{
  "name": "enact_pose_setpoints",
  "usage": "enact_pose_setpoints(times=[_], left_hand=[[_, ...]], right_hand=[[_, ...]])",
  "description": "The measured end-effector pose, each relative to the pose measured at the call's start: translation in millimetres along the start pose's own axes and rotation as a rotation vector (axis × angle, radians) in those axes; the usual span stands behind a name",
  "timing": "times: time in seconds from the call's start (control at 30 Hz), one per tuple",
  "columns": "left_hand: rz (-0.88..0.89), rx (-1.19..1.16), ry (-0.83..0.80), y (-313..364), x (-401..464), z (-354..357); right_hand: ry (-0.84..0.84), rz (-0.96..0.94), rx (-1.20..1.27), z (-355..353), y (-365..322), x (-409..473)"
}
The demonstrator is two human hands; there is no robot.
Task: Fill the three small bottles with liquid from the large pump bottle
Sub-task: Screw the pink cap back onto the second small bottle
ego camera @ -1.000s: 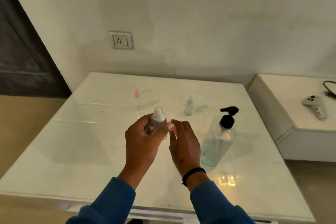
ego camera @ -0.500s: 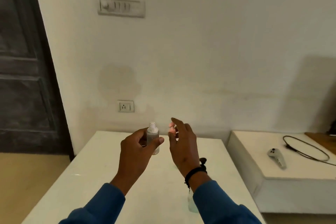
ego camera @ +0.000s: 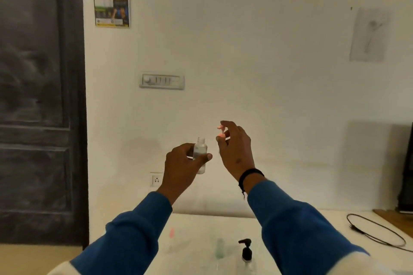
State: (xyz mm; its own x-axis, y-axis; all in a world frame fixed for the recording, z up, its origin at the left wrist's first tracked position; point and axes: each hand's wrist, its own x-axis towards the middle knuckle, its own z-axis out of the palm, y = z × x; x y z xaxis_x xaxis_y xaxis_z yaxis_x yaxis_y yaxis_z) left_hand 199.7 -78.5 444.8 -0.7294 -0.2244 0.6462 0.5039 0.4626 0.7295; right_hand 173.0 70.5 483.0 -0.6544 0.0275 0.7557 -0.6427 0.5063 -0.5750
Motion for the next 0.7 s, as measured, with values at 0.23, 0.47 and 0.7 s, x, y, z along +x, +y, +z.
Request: enact_pose_setpoints(times=[0.23,0.47,0.7], left_hand=[[0.08,-0.03,0.049,39.6,18.3,-9.7],[0.127,-0.068,0.007,66.0,25.4,-4.8],[0.163,-0.067,0.019,75.9,33.7,-0.6]], right_hand=[[0.104,-0.057,0.05,-42.7,-43.9,44.9],[0.218,0.023,0.319,-78.9,-79.6,78.9],[0.229,0.0,0.406,-89.1,-94.8,87.6]])
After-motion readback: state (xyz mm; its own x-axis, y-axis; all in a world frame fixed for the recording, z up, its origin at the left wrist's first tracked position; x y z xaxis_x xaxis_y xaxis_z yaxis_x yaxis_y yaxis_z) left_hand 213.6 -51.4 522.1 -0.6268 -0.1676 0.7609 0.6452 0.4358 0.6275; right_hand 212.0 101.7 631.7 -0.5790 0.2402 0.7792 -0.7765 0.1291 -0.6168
